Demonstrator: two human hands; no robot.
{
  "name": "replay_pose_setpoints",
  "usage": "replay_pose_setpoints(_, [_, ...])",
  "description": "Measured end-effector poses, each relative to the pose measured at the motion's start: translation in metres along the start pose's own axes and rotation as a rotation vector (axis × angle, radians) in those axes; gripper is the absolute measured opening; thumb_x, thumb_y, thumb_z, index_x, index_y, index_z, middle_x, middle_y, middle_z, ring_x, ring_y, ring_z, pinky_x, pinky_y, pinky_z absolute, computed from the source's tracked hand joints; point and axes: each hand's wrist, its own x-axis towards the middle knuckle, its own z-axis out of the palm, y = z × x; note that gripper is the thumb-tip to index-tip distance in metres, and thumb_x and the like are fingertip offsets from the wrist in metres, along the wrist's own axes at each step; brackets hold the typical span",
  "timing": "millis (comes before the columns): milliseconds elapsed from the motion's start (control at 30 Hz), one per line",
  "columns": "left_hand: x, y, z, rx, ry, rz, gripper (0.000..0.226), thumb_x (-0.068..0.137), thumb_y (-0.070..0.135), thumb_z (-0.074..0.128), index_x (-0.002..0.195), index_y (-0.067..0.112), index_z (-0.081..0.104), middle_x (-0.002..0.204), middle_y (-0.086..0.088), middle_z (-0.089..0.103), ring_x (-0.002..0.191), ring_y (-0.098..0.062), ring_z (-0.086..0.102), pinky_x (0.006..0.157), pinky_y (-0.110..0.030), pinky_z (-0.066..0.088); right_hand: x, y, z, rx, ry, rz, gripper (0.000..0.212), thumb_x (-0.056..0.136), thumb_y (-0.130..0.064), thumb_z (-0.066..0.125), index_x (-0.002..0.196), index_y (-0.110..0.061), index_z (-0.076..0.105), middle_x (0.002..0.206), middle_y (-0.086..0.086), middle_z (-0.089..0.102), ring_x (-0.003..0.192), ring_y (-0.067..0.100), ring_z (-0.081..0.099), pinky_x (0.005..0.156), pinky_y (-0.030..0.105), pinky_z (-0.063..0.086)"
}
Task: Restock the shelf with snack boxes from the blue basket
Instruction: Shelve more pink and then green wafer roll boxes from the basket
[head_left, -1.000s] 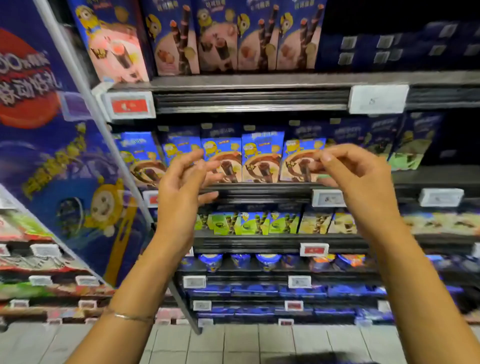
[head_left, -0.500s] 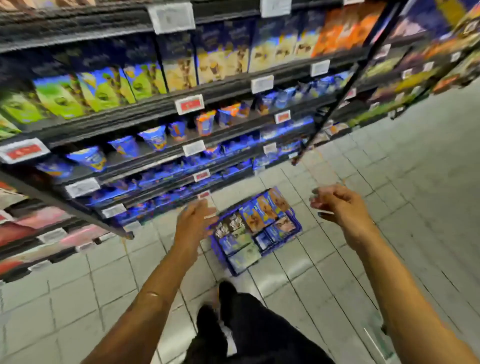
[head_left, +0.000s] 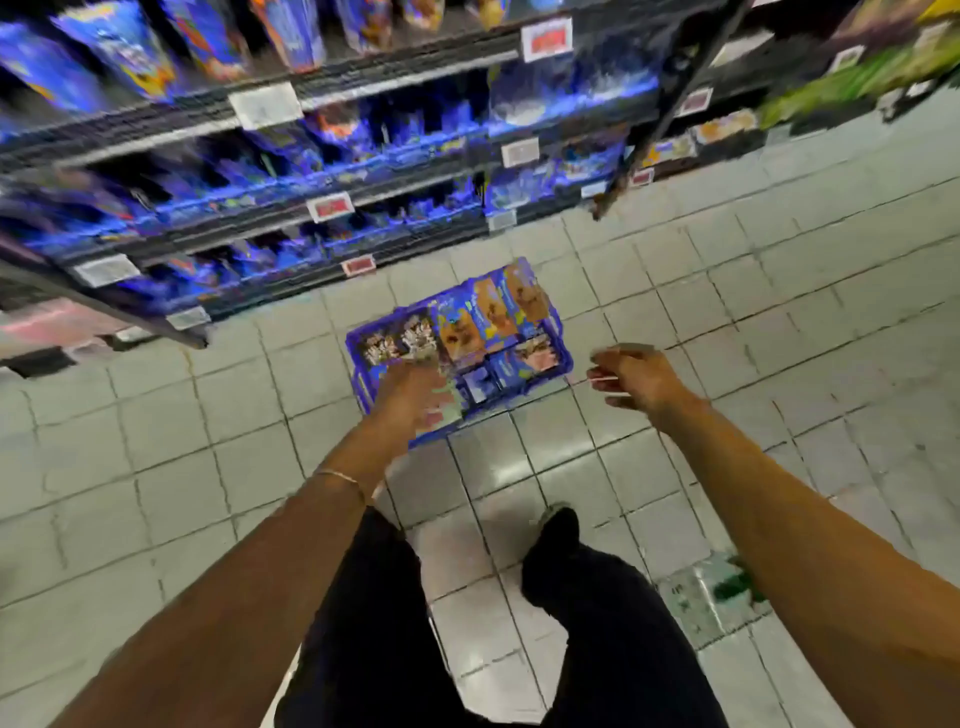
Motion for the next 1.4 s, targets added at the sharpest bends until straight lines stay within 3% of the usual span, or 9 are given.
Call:
replay_pose_setpoints(100, [0.070, -0.045, 0.038, 0.005, -0.008, -0.096, 0.032, 0.114, 0.021, 0.034, 0.090, 0.015, 0.055, 0.088, -0.006, 0.055, 0.072, -0.020, 0.055, 0.058, -0.025, 0.047, 0.086, 0.039, 0.006, -0.080, -0.029, 0.013, 0.012, 0.101, -0.021, 0.059, 0.090, -0.015, 0.061, 0.099, 0.015, 0.060, 0.090, 0.024, 0.056, 0.064, 0.026, 0.041])
replay_pose_setpoints(300, [0.236, -0.119, 0.093, 0.033, -0.012, -0.063, 0.053, 0.112, 0.036, 0.050, 0.153, 0.004, 0.047, 0.134, -0.029, 0.056, 0.086, -0.025, 0.055, 0.072, -0.036, 0.045, 0.261, 0.111, 0.064, -0.160, -0.083, -0.090, 0.021, 0.098, -0.021, 0.064, 0.083, -0.008, 0.057, 0.074, 0.012, 0.061, 0.061, 0.019, 0.056, 0.063, 0.026, 0.043])
replay_pose_setpoints(467, [0.353, -0.157, 0.131, 0.280, 0.076, 0.072, 0.037, 0.108, 0.025, 0.059, 0.074, 0.017, 0.046, 0.073, -0.004, 0.044, 0.069, -0.020, 0.048, 0.055, -0.021, 0.041, 0.371, 0.156, 0.109, -0.301, -0.003, -0.253, 0.021, 0.093, -0.035, 0.068, 0.085, -0.016, 0.061, 0.076, 0.007, 0.059, 0.065, 0.014, 0.057, 0.062, 0.023, 0.045])
replay_pose_setpoints(733, [0.440, -0.190, 0.188, 0.293, 0.129, 0.142, 0.027, 0.105, 0.011, 0.061, 0.080, 0.007, 0.053, 0.072, -0.010, 0.046, 0.062, -0.020, 0.042, 0.049, -0.024, 0.039, 0.454, 0.209, 0.113, -0.375, 0.087, -0.432, 0.018, 0.091, -0.024, 0.062, 0.096, -0.008, 0.069, 0.098, 0.018, 0.071, 0.093, 0.031, 0.067, 0.082, 0.035, 0.052])
replay_pose_setpoints(833, [0.444, -0.189, 0.195, 0.142, 0.173, 0.137, 0.014, 0.099, 0.007, 0.068, 0.104, 0.001, 0.057, 0.100, -0.016, 0.057, 0.088, -0.028, 0.055, 0.075, -0.038, 0.048, 0.456, 0.207, 0.110, -0.294, -0.007, -0.441, 0.025, 0.089, -0.024, 0.065, 0.068, -0.019, 0.054, 0.077, 0.007, 0.058, 0.075, 0.023, 0.055, 0.072, 0.032, 0.045])
replay_pose_setpoints(933, [0.434, -0.187, 0.192, 0.001, 0.178, 0.136, 0.060, 0.093, 0.011, 0.079, 0.144, -0.002, 0.050, 0.127, -0.019, 0.066, 0.111, -0.039, 0.069, 0.095, -0.055, 0.058, 0.455, 0.209, 0.095, -0.169, -0.059, -0.387, 0.026, 0.091, -0.017, 0.062, 0.067, -0.017, 0.052, 0.081, 0.015, 0.057, 0.081, 0.026, 0.055, 0.075, 0.042, 0.050])
replay_pose_setpoints(1133, [0.394, -0.167, 0.166, 0.259, 0.218, 0.443, 0.045, 0.083, 0.014, 0.086, 0.076, 0.018, 0.042, 0.064, -0.003, 0.042, 0.050, -0.019, 0.044, 0.049, -0.030, 0.038, 0.448, 0.193, 0.081, -0.171, -0.063, -0.718, 0.021, 0.084, -0.015, 0.073, 0.103, -0.017, 0.064, 0.103, 0.004, 0.067, 0.097, 0.020, 0.065, 0.090, 0.035, 0.052])
replay_pose_setpoints(1300, [0.311, -0.131, 0.119, 0.178, 0.117, 0.661, 0.031, 0.079, 0.009, 0.088, 0.106, 0.019, 0.075, 0.085, 0.005, 0.078, 0.066, -0.008, 0.072, 0.055, -0.021, 0.054, 0.394, 0.168, 0.079, -0.351, -0.577, -0.823, 0.030, 0.085, -0.031, 0.080, 0.110, -0.036, 0.065, 0.111, -0.015, 0.069, 0.099, -0.007, 0.067, 0.078, 0.010, 0.052])
replay_pose_setpoints(1400, [0.263, -0.125, 0.101, -0.064, 0.083, 0.717, 0.029, 0.079, 0.027, 0.083, 0.106, 0.026, 0.071, 0.084, 0.007, 0.076, 0.069, -0.011, 0.069, 0.059, -0.024, 0.051, 0.366, 0.168, 0.091, -0.191, -0.706, -0.810, 0.015, 0.093, -0.035, 0.071, 0.107, -0.030, 0.071, 0.107, -0.007, 0.077, 0.104, 0.009, 0.072, 0.091, 0.028, 0.056])
